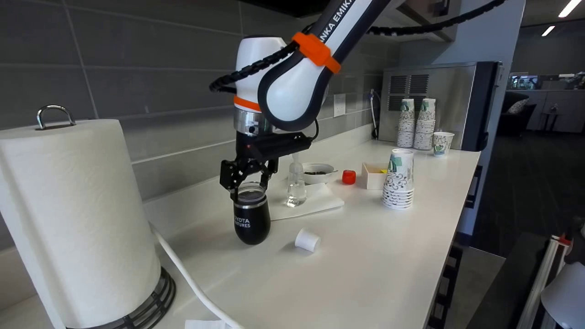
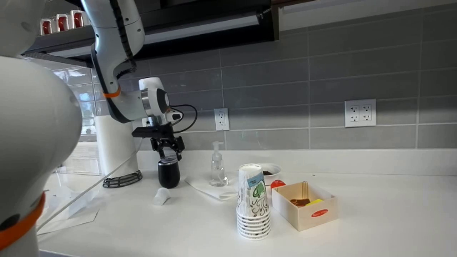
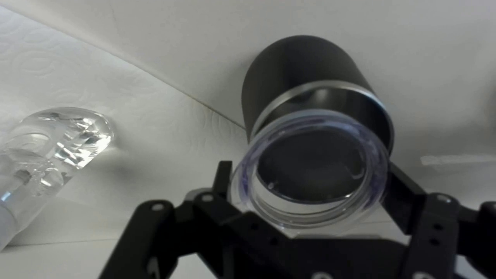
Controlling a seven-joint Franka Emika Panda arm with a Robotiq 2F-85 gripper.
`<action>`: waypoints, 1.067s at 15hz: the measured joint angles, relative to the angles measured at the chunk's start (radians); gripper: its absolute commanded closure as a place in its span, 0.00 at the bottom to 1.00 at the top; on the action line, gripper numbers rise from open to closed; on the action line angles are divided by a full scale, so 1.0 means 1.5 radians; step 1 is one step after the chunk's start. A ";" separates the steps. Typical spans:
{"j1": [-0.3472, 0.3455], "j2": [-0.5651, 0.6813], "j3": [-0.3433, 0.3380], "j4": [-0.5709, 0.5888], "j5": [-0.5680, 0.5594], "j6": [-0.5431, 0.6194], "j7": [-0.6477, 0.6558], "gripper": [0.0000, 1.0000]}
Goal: Put the clear lid on the black object
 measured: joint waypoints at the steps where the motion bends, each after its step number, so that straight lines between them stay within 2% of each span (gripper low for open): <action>1: 0.000 0.001 0.001 0.002 0.000 -0.001 -0.003 0.33; 15: 0.006 0.009 0.010 0.024 0.007 -0.058 -0.022 0.33; 16: 0.006 0.010 0.009 0.026 0.007 -0.058 -0.022 0.02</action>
